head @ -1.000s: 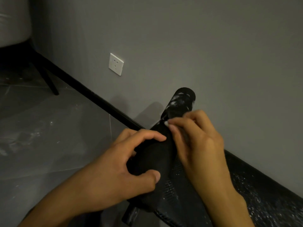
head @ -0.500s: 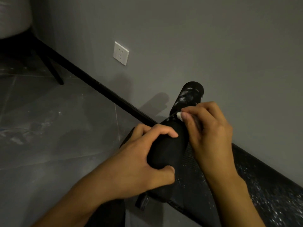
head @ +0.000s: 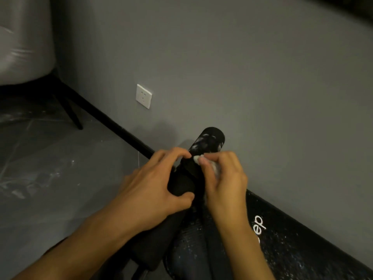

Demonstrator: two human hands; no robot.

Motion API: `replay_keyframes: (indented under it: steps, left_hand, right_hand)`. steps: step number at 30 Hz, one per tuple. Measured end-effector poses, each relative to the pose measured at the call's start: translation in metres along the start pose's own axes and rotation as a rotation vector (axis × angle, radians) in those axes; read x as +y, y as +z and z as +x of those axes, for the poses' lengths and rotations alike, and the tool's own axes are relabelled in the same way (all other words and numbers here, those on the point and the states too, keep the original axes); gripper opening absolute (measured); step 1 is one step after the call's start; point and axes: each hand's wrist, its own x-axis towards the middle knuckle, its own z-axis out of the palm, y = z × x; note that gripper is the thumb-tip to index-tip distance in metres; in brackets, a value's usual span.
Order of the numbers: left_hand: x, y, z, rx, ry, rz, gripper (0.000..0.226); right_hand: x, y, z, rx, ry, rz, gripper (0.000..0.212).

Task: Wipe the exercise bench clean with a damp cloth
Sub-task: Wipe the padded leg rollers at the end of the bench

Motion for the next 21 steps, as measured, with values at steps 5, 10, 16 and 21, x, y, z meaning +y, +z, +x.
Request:
replay_keyframes:
  steps: [5, 10, 16, 21]
  left_hand:
    - [-0.001, -0.002, 0.001, -0.05, -0.025, -0.024, 0.07]
    - [0.0, -0.004, 0.004, -0.106, -0.076, -0.125, 0.07]
    - [0.0, -0.006, 0.016, -0.174, -0.027, 0.018, 0.071]
    - [0.004, -0.012, 0.038, -0.266, 0.092, 0.246, 0.067]
  right_hand:
    - [0.012, -0.001, -0.017, 0.039, 0.007, 0.085, 0.004]
    - [0.012, 0.0, -0.025, 0.053, 0.109, 0.175, 0.005]
    - [0.017, 0.007, -0.023, 0.121, 0.124, 0.258, 0.006]
    - [0.029, 0.002, 0.002, 0.09, 0.129, 0.218, 0.009]
